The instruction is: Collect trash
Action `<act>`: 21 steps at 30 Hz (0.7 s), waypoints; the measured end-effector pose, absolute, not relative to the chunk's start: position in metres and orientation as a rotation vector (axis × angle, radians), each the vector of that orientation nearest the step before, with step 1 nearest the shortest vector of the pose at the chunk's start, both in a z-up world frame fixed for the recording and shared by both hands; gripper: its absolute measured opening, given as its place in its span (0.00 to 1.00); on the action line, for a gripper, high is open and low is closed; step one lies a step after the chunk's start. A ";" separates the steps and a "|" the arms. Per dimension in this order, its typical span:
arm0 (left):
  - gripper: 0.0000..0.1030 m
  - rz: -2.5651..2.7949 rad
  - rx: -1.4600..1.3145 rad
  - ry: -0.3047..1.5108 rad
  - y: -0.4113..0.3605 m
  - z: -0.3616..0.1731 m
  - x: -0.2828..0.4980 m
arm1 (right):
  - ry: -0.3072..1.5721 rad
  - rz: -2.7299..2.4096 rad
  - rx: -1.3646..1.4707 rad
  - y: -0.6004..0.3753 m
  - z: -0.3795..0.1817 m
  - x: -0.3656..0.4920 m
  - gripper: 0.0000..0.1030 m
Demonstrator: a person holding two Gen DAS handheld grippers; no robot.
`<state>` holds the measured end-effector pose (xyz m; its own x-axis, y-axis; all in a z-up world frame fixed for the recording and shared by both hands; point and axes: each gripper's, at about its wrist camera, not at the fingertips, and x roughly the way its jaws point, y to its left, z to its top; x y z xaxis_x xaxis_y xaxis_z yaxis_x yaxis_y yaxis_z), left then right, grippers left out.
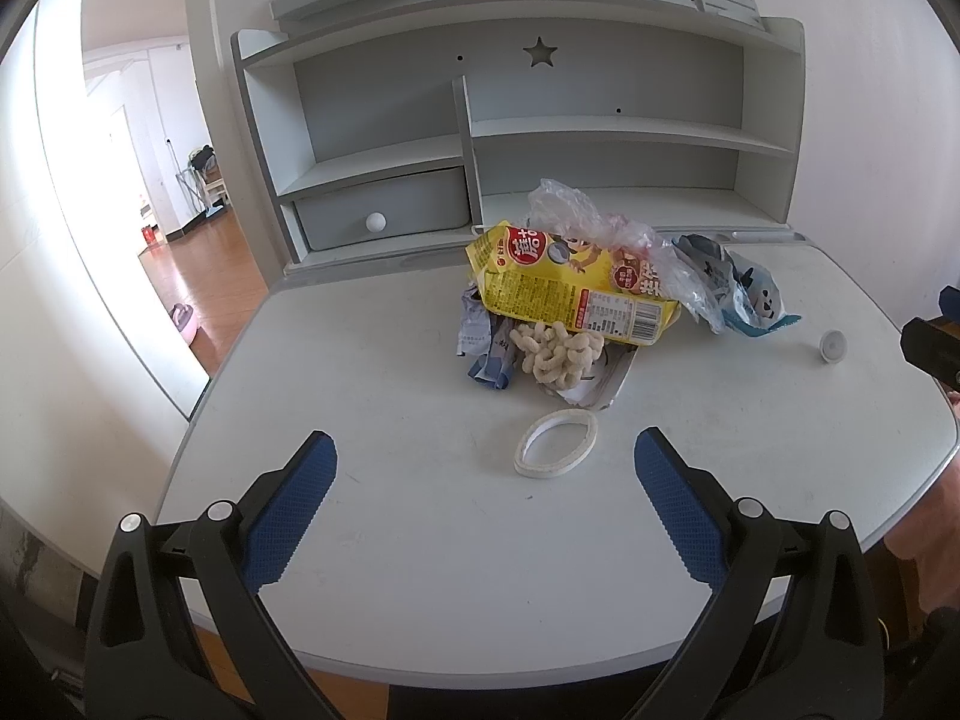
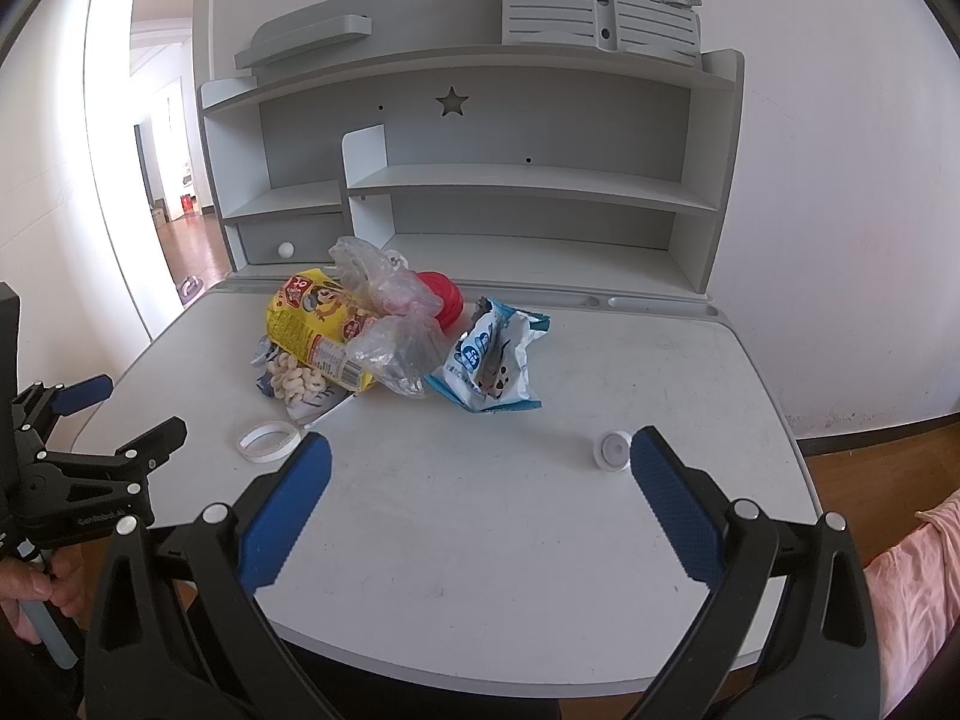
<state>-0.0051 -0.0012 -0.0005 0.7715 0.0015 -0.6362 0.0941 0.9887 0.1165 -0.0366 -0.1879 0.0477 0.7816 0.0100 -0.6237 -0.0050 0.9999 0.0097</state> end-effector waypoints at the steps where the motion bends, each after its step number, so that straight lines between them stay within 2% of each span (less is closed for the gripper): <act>1: 0.94 -0.051 0.144 0.688 -0.001 0.000 -0.005 | 0.674 0.008 0.008 -0.188 0.048 -0.037 0.93; 21: 0.94 -0.070 0.154 0.733 0.001 -0.016 0.003 | 0.691 0.013 0.005 -0.188 0.043 -0.034 0.94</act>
<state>0.0034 0.0005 -0.0156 0.7413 -0.0098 -0.6711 0.1171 0.9864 0.1151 -0.0337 -0.1875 0.0435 0.7705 0.0140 -0.6373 -0.0107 0.9999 0.0090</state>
